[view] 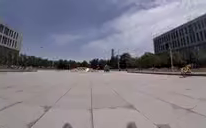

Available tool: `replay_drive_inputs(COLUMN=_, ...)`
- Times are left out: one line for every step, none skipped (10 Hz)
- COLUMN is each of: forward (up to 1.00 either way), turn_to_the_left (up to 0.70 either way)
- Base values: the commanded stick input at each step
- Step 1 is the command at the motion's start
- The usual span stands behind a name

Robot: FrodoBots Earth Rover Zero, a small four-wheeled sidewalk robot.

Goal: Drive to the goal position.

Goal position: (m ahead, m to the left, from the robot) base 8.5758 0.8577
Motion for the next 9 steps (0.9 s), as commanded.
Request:
replay_drive_inputs(forward=0.45, turn_to_the_left=-0.09)
replay_drive_inputs(forward=0.45, turn_to_the_left=-0.20)
replay_drive_inputs(forward=0.45, turn_to_the_left=-0.27)
replay_drive_inputs(forward=0.45, turn_to_the_left=-0.27)
replay_drive_inputs(forward=0.45, turn_to_the_left=-0.27)
replay_drive_inputs(forward=0.45, turn_to_the_left=0.00)
replay_drive_inputs(forward=0.45, turn_to_the_left=0.00)
replay_drive_inputs(forward=0.45, turn_to_the_left=0.00)
replay_drive_inputs(forward=0.45, turn_to_the_left=0.00)
